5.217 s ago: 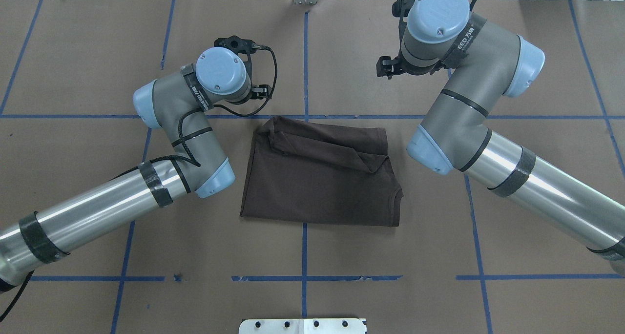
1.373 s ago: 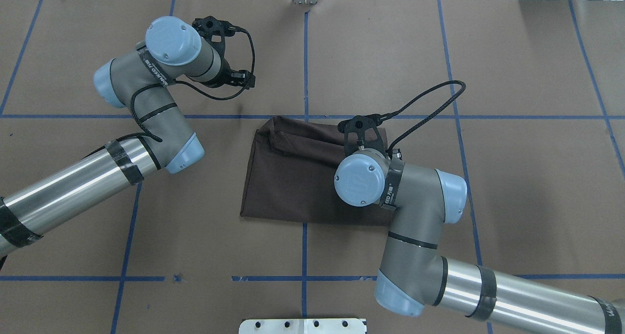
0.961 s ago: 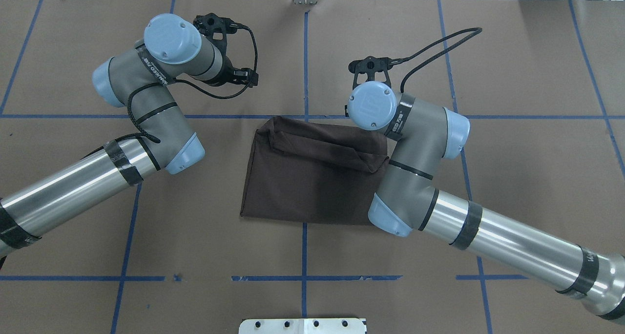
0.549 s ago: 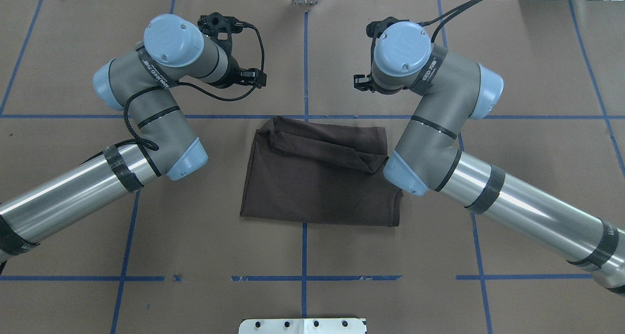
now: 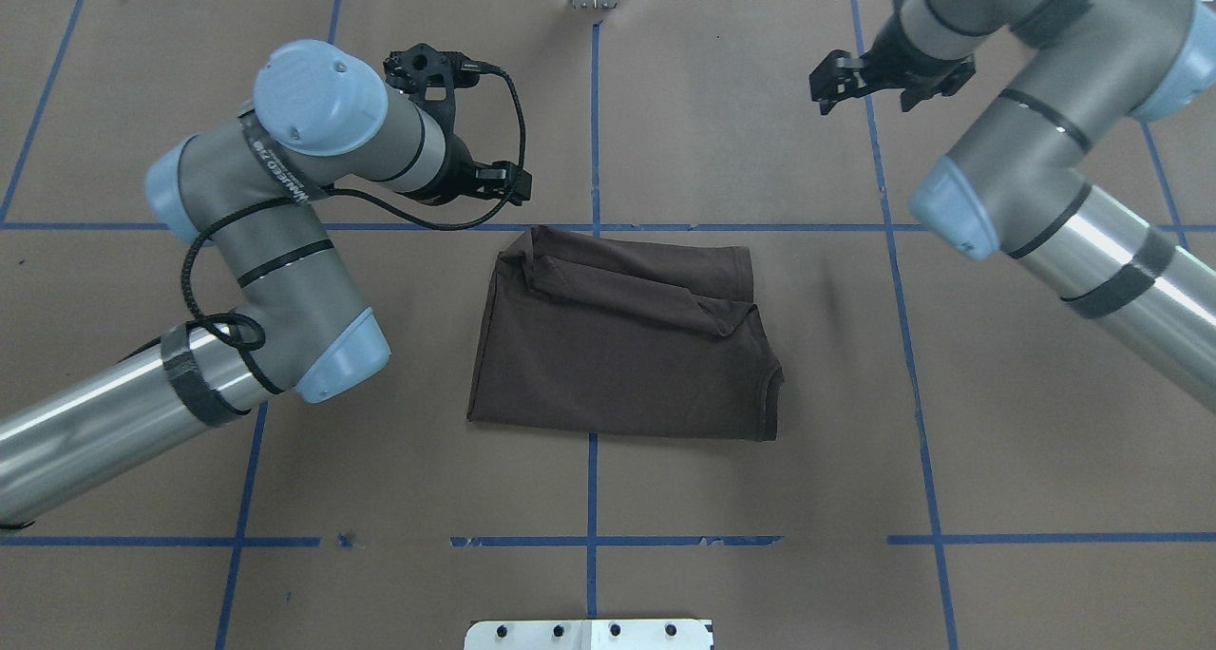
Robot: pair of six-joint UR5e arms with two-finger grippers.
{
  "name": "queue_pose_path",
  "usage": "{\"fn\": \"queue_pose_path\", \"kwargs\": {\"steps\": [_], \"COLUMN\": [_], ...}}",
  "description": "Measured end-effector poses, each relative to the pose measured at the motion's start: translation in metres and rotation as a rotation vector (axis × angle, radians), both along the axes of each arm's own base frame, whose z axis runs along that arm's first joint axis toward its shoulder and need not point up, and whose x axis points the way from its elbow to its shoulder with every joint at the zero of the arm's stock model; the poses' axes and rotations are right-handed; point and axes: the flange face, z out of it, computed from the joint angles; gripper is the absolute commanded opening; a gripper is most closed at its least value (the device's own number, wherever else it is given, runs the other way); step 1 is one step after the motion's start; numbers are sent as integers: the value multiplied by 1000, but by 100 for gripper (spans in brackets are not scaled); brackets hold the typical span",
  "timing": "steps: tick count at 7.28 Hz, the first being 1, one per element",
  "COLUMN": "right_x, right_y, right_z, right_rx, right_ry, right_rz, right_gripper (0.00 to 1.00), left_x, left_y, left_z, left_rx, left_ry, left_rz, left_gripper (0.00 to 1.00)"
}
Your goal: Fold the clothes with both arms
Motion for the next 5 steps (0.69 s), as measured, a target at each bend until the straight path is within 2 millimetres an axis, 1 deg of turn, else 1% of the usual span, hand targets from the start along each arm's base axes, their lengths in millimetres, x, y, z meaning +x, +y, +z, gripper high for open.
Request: {"fn": "queue_pose_path", "kwargs": {"steps": [1, 2, 3, 4, 5], "right_x": [55, 110, 167, 219, 259], "right_y": [2, 8, 20, 40, 74], "right_z": [31, 62, 97, 141, 195], "right_rx": [20, 41, 58, 60, 30], "right_ry": [24, 64, 100, 119, 133], "right_rz": [-52, -104, -156, -201, -230], "right_gripper": [100, 100, 100, 100, 100], "left_x": [-51, -108, -166, -230, -292], "left_y": [6, 5, -1, -8, -12], "left_z": [-4, 3, 28, 64, 105], "left_rx": [64, 125, 168, 204, 214], "left_ry": [-76, -160, -236, -297, -335], "left_rz": [29, 56, 93, 141, 181], "left_gripper": [100, 100, 100, 100, 100]}}
